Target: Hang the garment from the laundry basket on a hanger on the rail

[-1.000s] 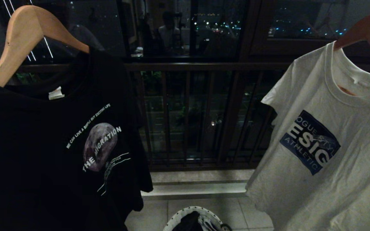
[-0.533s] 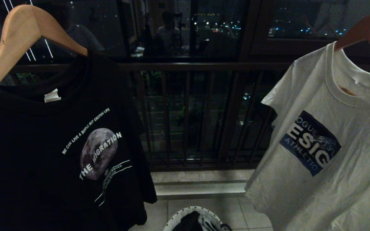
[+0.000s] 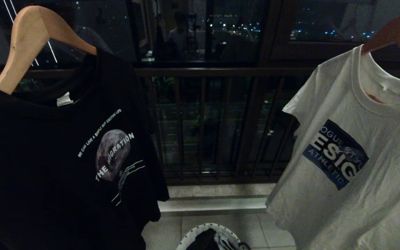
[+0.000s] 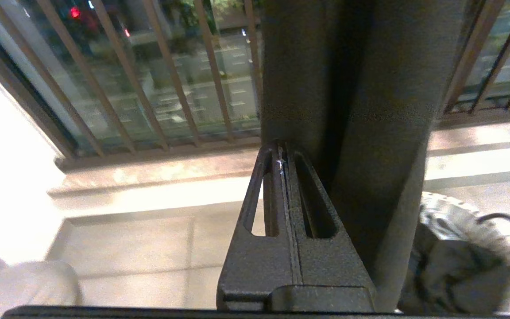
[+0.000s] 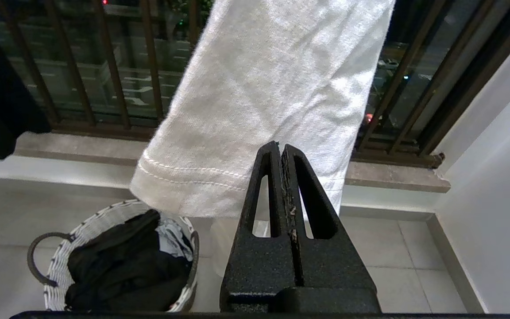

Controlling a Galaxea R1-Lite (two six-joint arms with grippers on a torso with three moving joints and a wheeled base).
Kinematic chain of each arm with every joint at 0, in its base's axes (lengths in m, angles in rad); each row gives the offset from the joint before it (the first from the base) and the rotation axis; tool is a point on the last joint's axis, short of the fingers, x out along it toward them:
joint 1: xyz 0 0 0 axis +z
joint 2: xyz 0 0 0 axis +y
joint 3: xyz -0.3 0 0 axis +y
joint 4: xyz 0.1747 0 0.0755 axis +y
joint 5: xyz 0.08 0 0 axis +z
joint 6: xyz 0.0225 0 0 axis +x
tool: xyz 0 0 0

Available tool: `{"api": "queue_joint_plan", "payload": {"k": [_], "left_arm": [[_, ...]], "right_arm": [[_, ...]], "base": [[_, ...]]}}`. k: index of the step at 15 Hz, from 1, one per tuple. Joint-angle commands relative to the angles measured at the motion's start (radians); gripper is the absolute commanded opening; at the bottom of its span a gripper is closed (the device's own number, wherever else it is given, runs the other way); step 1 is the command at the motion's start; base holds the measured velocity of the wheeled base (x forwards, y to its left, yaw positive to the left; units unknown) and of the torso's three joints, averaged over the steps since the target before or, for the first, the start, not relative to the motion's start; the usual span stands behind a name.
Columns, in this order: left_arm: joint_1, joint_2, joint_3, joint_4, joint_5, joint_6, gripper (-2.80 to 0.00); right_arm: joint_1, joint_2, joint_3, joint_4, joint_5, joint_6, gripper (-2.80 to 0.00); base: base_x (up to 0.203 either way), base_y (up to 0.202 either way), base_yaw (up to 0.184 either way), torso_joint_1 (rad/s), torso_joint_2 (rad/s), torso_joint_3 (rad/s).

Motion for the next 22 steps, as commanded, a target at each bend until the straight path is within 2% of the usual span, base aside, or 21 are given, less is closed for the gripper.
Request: {"api": "queue_joint_plan", "payload": {"k": [1,11,13,15,22], "left_arm": [[0.000,-0.006,0.010,0.000,0.000,0.004,-2.80],[0.000,-0.006,0.011,0.000,0.004,-0.017,-2.80],[0.000,-0.006,0.010,0.000,0.008,-0.065,-2.80],[0.000,-0.006,0.010,0.000,0.011,-0.080,-2.80],[0.000,-0.006,0.010,0.000,0.011,-0.077,-2.80]], "right_arm": [[0.000,0.002,0.000,0.000,0.000,-0.001,-2.80],[0.000,0.002,0.006,-0.015,-0.003,0.011,-2.80],[0.000,0.002,0.006,-0.015,-0.003,0.011,-2.80],[0.000,0.002,0.006,-0.015,-0.003,0.007,-2.80],[0.000,0.002,0.006,-0.015,-0.003,0.007,-2.80]], "base": [[0.000,0.000,0.000,0.000,0.00,0.000],[0.000,0.000,0.000,0.000,0.00,0.000],[0.000,0.000,0.000,0.000,0.00,0.000],[0.000,0.000,0.000,0.000,0.00,0.000],[0.000,0.000,0.000,0.000,0.00,0.000]]}}
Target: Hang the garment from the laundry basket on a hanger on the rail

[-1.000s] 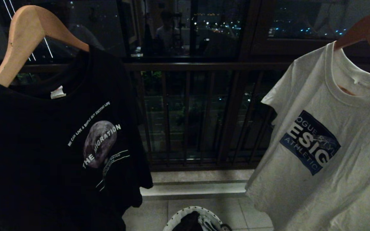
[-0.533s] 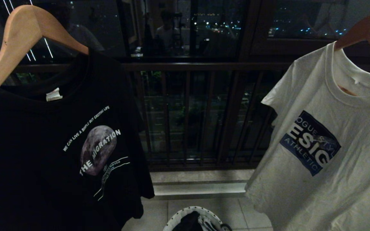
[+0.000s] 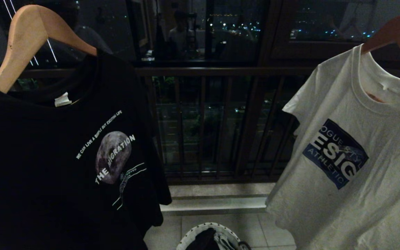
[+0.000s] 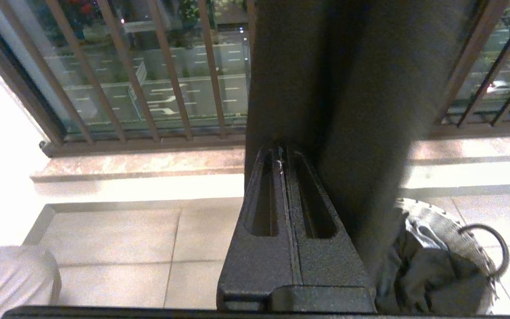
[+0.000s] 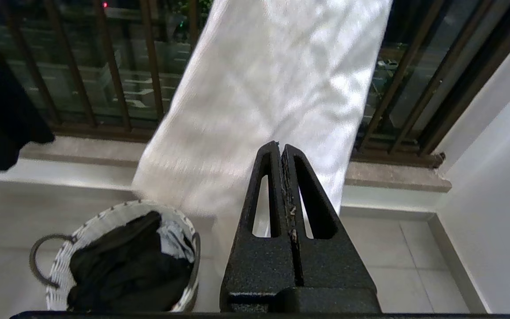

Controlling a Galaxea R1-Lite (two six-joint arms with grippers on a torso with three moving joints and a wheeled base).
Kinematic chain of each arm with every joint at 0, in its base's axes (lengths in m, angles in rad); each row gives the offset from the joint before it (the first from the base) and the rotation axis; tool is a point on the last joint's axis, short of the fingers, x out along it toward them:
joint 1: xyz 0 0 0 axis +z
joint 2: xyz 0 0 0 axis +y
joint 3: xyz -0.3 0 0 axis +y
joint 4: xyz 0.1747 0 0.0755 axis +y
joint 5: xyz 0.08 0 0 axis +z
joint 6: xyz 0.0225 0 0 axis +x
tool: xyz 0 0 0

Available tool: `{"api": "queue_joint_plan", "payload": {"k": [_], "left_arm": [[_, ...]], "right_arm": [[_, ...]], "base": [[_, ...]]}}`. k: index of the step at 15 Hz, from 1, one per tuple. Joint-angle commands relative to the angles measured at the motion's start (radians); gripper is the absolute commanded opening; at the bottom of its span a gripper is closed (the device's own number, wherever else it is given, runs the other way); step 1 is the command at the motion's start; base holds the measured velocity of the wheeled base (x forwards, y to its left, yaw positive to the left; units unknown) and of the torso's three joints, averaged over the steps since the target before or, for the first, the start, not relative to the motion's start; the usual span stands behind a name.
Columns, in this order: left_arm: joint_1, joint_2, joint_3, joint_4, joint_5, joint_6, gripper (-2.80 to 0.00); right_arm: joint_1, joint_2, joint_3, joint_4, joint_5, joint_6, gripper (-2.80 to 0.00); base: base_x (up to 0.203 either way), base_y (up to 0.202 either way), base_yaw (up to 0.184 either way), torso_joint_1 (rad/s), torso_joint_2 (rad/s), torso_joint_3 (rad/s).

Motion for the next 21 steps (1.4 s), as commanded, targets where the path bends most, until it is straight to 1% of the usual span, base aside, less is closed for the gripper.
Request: {"api": "queue_joint_plan", "payload": {"k": [1,15,21], "left_arm": [[0.001,0.000,0.000,0.000,0.000,0.001,-2.80],[0.001,0.000,0.000,0.000,0.000,-0.003,-2.80],[0.001,0.000,0.000,0.000,0.000,-0.003,-2.80]], "right_arm": [[0.000,0.002,0.000,0.000,0.001,-0.001,-2.80],[0.000,0.002,0.000,0.000,0.001,-0.001,-2.80],[0.000,0.002,0.000,0.000,0.001,-0.003,-2.80]], "base": [[-0.127,0.000,-0.002,0.017,0.00,0.002],[-0.193,0.000,0.001,0.000,0.00,0.003],[-0.011,0.000,0.000,-0.002,0.00,0.001]]}}
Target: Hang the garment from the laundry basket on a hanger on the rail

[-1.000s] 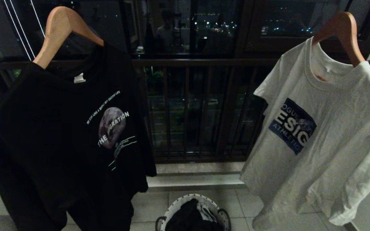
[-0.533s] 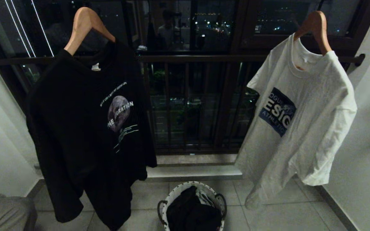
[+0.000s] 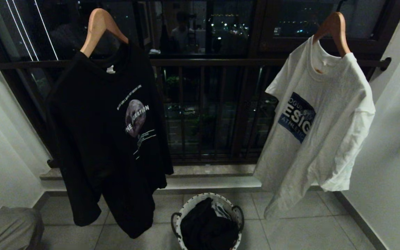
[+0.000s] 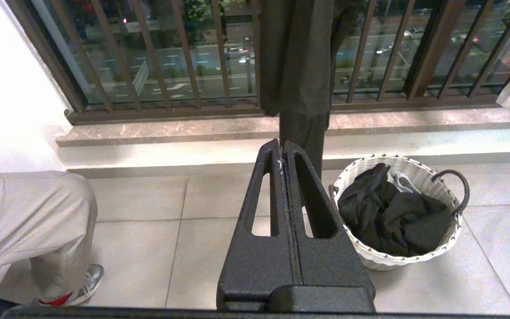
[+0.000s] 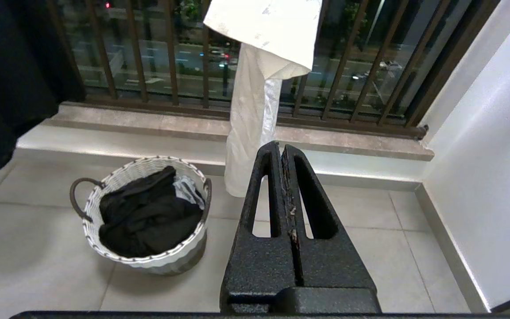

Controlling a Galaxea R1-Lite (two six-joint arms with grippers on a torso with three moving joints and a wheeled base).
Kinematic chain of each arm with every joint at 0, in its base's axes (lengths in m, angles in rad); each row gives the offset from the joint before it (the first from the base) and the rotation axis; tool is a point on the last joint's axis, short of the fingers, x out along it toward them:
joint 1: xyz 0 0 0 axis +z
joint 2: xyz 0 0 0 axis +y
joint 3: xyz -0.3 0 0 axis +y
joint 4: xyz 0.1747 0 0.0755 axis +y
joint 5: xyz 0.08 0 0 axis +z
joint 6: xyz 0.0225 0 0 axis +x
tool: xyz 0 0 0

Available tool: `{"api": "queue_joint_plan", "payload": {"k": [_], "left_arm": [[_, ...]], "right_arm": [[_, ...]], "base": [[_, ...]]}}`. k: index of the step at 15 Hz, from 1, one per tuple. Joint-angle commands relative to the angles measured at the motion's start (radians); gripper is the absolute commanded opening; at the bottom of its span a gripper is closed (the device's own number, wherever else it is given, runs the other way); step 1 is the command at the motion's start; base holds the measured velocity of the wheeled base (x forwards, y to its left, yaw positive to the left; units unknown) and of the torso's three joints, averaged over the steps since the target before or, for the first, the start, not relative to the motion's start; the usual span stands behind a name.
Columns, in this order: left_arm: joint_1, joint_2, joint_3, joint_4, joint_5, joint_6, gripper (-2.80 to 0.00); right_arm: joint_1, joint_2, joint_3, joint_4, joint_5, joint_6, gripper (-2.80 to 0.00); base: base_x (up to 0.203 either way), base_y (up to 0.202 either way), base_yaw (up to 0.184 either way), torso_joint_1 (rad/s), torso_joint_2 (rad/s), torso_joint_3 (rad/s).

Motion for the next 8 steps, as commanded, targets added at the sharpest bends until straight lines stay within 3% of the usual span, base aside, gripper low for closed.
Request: {"api": "queue_joint_plan", "payload": {"k": [1,8], "left_arm": [[0.000,0.000,0.001,0.000,0.000,-0.001,-2.80],[0.000,0.000,0.001,0.000,-0.002,0.019,-2.80]], "right_arm": [[0.000,0.002,0.000,0.000,0.000,0.000,-2.80],[0.000,0.002,0.000,0.001,0.000,0.011,-2.80]], "base": [[0.000,0.000,0.000,0.000,0.00,0.000],[0.000,0.000,0.000,0.000,0.00,0.000]]}}
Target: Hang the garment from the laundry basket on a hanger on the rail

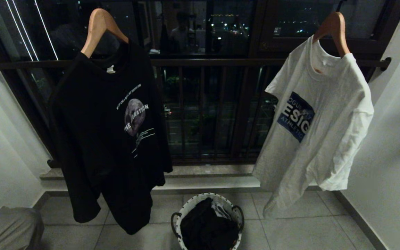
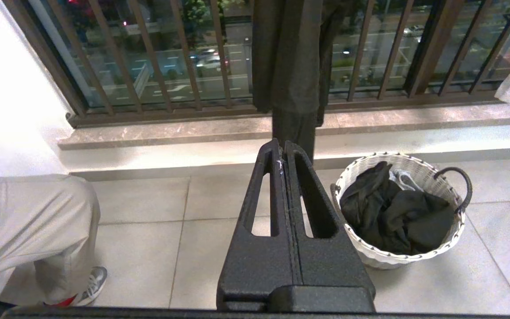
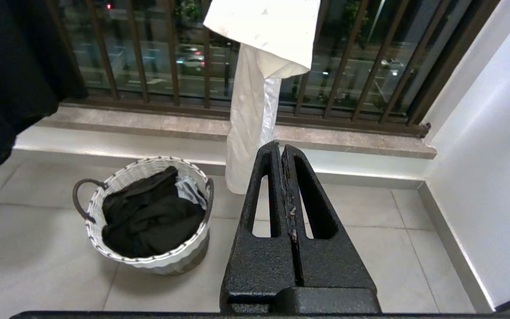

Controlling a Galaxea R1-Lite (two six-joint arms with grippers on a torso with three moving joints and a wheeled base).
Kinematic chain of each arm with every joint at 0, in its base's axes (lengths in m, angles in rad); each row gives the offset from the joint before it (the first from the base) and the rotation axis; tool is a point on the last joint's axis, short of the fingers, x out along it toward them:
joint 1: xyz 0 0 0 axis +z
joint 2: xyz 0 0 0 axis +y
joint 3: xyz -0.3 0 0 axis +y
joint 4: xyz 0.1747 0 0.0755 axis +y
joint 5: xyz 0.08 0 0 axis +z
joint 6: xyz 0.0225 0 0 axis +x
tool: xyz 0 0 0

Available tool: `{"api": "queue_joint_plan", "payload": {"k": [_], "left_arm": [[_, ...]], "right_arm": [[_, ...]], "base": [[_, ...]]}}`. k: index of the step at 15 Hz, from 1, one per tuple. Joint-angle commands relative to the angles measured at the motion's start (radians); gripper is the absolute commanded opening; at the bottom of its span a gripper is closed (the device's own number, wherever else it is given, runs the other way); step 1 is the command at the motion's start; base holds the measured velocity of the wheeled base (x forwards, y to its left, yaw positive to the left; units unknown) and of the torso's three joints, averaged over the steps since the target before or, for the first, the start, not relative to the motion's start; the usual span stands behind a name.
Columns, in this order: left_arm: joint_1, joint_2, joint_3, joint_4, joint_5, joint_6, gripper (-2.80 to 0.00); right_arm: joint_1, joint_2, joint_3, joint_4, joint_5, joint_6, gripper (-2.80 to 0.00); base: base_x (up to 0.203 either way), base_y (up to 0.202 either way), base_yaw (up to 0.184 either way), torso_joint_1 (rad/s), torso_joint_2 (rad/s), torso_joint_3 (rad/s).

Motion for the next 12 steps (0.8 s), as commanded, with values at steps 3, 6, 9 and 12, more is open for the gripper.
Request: {"api": "queue_joint_plan", "payload": {"k": [3,6,9,12], "left_arm": [[0.000,0.000,-0.001,0.002,0.000,0.003,-2.80],[0.000,0.000,-0.001,0.002,0.000,0.003,-2.80],[0.000,0.000,-0.001,0.002,0.000,0.003,-2.80],[0.000,0.000,-0.001,0.002,-0.002,0.004,-2.80]], "right_arm": [[0.000,0.002,0.000,-0.001,0.000,-0.002,-2.80],[0.000,0.002,0.000,-0.001,0.000,0.001,-2.80],[0.000,0.002,-0.001,0.000,-0.001,0.003,-2.80],[0.000,0.002,-0.001,0.000,-0.001,0.004,-2.80]], "base": [[0.000,0.000,0.000,0.000,0.00,0.000],[0.000,0.000,0.000,0.000,0.00,0.000],[0.000,0.000,0.000,0.000,0.00,0.000],[0.000,0.000,0.000,0.000,0.00,0.000]]}}
